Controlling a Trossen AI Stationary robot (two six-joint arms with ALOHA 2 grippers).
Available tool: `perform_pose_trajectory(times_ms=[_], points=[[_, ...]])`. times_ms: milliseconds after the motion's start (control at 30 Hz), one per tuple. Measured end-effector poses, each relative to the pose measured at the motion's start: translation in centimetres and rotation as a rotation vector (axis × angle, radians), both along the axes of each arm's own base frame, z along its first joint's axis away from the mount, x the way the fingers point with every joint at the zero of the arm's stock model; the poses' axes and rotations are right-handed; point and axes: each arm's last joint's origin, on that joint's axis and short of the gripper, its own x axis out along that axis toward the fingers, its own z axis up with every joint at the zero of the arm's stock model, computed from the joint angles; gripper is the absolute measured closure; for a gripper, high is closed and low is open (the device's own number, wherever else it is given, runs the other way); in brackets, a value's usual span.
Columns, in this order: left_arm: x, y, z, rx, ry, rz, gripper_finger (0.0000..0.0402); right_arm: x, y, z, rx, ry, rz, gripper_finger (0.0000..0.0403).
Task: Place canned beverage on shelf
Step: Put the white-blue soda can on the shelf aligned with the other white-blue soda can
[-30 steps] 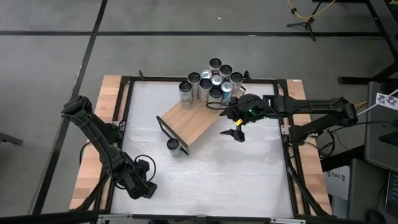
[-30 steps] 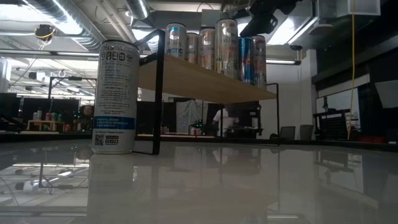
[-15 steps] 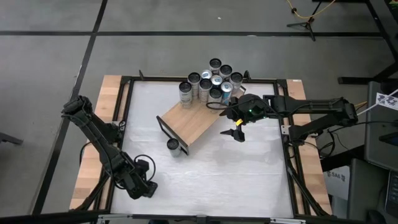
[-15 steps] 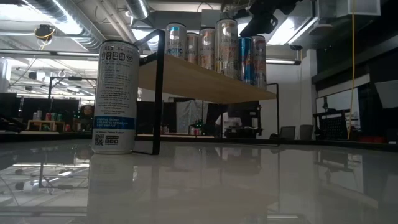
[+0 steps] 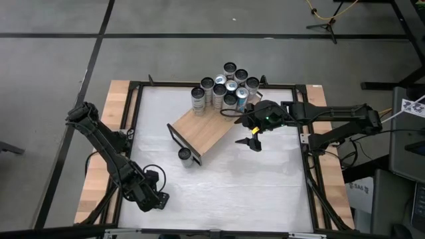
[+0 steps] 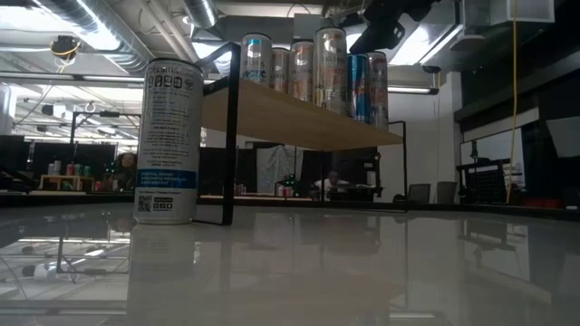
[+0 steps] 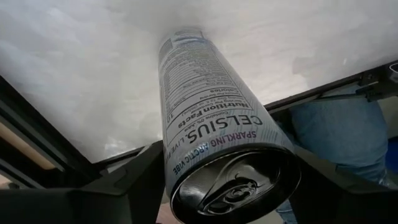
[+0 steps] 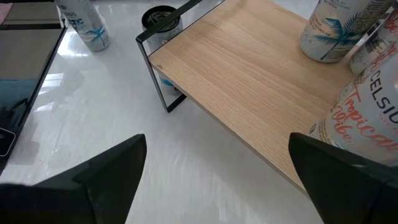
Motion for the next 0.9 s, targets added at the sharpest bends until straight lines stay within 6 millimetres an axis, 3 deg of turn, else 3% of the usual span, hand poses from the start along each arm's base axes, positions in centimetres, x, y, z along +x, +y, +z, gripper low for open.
perform_pose_trajectory(times_ms=[500, 900], points=[[0.5, 1.4, 1.2, 0.020, -0.099, -0.057, 0.0142, 0.0, 0.0, 0.0, 0.000, -0.001, 0.000, 0.0015], [2.8, 3.4, 5.5, 0.015, -0.251, -0.137, 0.0142, 0.0, 0.0, 0.0, 0.000, -0.001, 0.000, 0.0015]])
